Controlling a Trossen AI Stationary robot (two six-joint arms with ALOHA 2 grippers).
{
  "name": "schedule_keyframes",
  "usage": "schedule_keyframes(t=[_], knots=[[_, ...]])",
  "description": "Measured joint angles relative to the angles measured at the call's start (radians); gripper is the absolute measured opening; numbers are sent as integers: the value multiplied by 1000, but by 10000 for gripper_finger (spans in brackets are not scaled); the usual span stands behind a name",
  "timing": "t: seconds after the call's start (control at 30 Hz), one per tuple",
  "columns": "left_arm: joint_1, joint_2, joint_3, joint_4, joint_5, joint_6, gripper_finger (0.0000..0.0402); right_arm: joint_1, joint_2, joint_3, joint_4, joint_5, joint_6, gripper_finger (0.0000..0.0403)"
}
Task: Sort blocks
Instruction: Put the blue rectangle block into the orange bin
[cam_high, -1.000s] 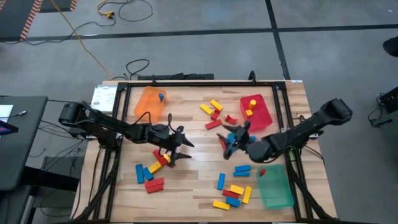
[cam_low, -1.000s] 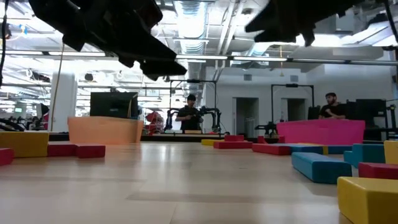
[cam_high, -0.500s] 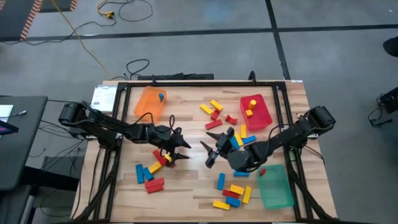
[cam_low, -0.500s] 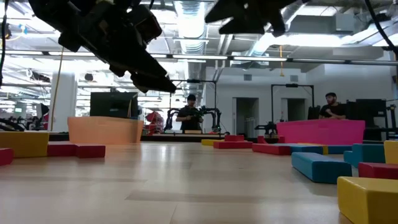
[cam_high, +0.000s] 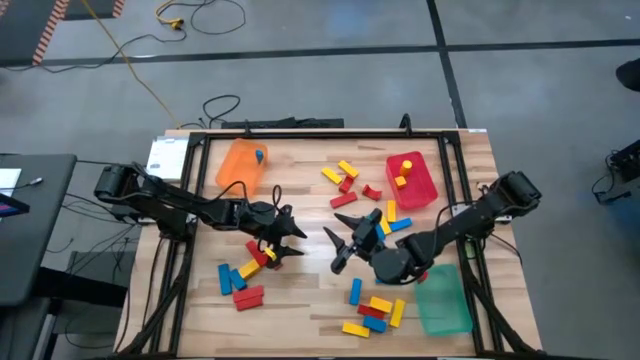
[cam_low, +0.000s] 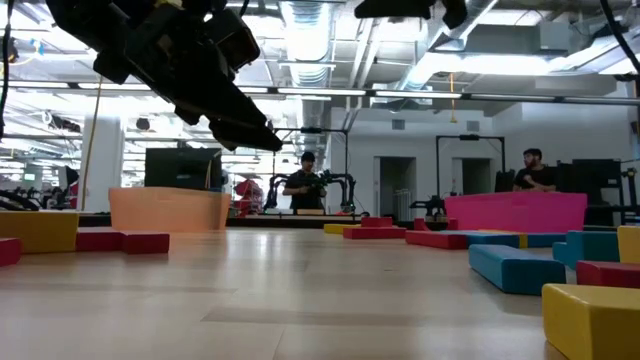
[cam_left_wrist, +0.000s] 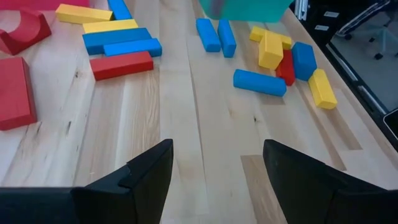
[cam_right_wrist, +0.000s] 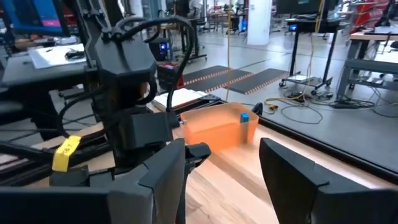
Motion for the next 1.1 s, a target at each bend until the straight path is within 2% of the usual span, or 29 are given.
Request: schedule_keyframes(t=[0.17,1.1], knots=[[0,0,0,0,0,0,245,15,0,0,-4,28,17,221],[0,0,0,0,0,0,245,20,0,-1,-38,28,-3,221]])
